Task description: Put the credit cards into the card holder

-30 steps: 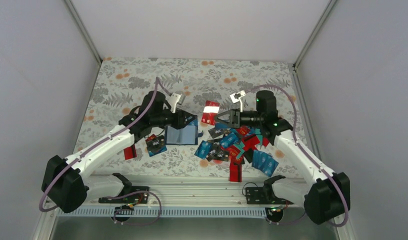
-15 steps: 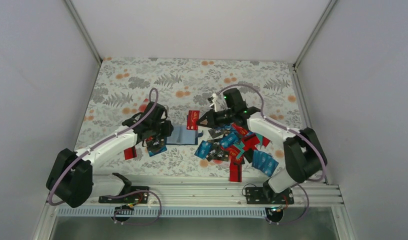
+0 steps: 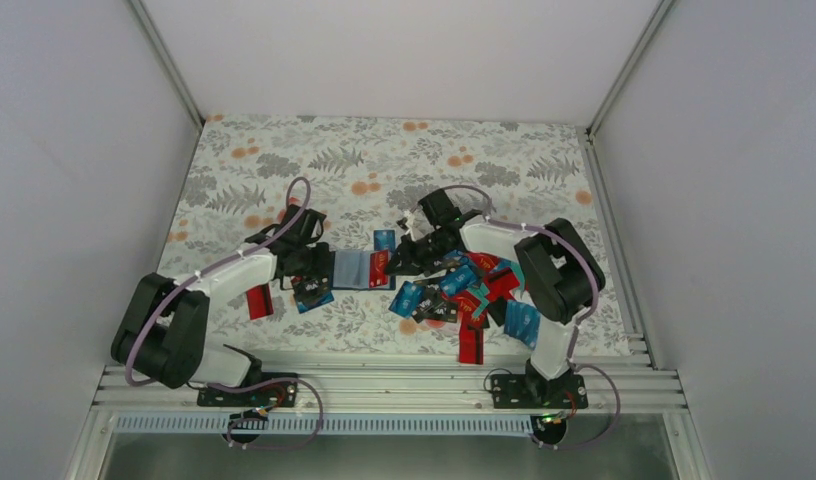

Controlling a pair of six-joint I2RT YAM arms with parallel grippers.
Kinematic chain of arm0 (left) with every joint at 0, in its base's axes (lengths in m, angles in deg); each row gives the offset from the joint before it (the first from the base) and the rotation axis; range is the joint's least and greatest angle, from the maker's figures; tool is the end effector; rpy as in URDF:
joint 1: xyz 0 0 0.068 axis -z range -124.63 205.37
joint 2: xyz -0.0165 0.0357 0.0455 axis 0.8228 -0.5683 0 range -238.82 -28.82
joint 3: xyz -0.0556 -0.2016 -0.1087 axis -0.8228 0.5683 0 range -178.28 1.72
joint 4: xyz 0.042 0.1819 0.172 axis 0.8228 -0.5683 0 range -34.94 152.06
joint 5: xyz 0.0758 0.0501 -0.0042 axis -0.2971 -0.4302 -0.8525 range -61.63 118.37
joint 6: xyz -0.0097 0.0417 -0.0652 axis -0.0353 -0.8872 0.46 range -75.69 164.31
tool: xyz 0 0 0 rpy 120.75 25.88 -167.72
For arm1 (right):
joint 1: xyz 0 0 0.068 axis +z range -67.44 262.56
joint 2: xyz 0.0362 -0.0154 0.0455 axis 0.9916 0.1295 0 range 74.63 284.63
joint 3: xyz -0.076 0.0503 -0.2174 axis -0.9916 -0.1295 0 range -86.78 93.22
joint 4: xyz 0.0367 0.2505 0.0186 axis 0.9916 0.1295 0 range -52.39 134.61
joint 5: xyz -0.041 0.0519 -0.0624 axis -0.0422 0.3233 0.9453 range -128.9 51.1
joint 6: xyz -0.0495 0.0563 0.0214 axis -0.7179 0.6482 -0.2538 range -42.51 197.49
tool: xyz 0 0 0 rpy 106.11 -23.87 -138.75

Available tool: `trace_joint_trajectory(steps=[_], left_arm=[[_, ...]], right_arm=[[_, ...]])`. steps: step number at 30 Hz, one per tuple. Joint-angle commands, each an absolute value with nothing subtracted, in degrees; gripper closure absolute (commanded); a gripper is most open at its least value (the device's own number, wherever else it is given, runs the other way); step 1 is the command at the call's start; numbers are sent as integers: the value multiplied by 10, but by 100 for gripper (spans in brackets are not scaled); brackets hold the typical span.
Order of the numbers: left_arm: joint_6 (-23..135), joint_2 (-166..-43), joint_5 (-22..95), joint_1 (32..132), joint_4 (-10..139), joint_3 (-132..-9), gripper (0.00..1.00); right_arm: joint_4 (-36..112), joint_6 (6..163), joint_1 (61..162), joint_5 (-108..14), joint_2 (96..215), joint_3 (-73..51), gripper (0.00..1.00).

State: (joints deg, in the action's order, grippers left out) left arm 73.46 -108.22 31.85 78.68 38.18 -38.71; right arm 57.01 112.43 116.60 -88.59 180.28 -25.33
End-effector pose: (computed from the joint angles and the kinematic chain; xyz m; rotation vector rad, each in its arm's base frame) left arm 0.2413 -0.1084 0.1076 -0.1186 2.7173 -0.3644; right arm 0.2570 0.2349 0.1036 0.2693 -2.6751 -1.3755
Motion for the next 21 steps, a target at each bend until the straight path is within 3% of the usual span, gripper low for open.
trace_joint_trajectory(steps=[1, 21], left_arm=[[704, -1101, 349, 773, 415, -387, 72], [698, -1156, 374, 762, 437, -399, 78]], right_arm=[[605, 1096, 1178, -922, 1828, -227, 96], [618, 1088, 1193, -943, 1879, -193, 96]])
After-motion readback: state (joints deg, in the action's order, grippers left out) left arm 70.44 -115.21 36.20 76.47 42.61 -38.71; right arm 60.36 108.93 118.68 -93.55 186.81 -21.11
